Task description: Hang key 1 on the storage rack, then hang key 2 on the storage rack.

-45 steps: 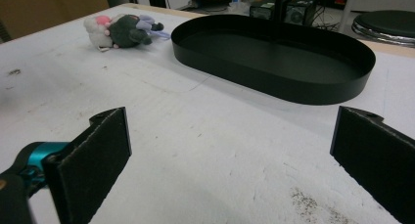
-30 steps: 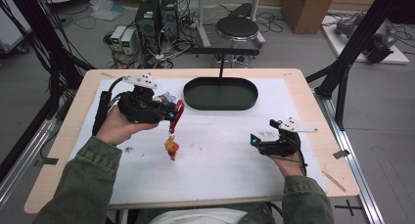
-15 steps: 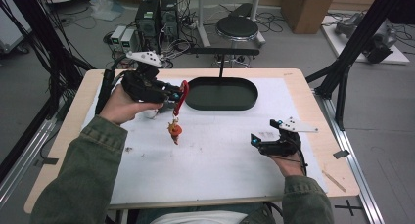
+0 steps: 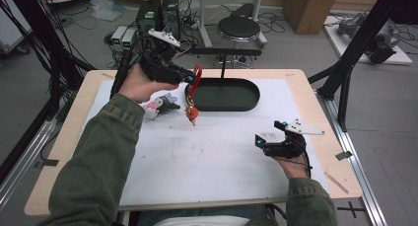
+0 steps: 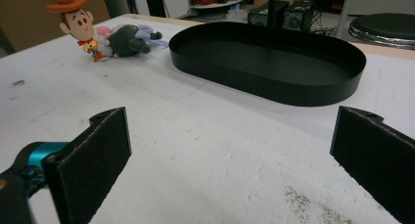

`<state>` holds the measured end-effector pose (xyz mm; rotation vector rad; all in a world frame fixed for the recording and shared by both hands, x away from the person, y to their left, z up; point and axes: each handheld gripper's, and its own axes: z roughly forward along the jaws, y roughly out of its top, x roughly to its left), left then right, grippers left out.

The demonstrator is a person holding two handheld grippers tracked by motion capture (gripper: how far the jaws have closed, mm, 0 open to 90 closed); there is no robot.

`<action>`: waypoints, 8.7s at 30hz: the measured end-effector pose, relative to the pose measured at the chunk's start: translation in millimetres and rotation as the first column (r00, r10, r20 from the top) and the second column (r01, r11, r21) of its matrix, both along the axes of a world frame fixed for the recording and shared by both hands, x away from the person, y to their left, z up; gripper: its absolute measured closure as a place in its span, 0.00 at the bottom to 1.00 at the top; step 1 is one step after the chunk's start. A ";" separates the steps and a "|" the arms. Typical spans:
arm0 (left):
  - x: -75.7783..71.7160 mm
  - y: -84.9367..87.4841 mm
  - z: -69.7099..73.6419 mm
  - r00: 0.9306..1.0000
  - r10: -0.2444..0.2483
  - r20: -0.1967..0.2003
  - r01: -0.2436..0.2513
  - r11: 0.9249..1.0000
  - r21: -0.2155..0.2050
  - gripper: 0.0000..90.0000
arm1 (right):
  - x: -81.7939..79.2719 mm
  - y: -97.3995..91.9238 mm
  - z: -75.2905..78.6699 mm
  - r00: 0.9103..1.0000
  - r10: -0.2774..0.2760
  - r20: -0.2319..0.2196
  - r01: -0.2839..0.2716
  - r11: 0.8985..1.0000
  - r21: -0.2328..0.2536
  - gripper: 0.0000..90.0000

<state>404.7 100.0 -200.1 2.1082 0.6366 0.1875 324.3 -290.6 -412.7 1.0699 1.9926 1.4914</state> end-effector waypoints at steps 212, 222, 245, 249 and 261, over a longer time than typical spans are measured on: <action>79.5 108.2 -185.2 0.965 0.243 -0.095 -0.198 0.920 0.337 0.57 | -1.8 3.2 -7.7 0.998 -0.024 -0.051 0.017 0.991 -0.132 0.01; 66.3 101.0 -140.0 0.968 0.249 -0.011 -0.232 0.915 0.330 0.57 | -1.2 6.4 -7.0 0.999 -0.015 -0.049 0.009 0.992 -0.128 0.01; 44.2 55.8 -57.4 0.988 0.129 0.090 -0.152 0.933 0.327 0.56 | -1.1 2.9 -5.2 0.999 0.004 -0.048 -0.007 0.998 -0.061 0.01; 49.2 47.3 -50.2 0.989 0.116 0.096 -0.142 0.933 0.331 0.56 | -4.3 -2.5 -5.4 0.999 -0.012 -0.045 0.009 0.999 -0.054 0.01; 65.8 13.5 -42.4 0.993 0.080 0.089 -0.107 0.929 0.353 0.56 | -8.2 -8.1 -6.0 0.998 -0.031 -0.053 0.029 0.998 -0.050 0.01</action>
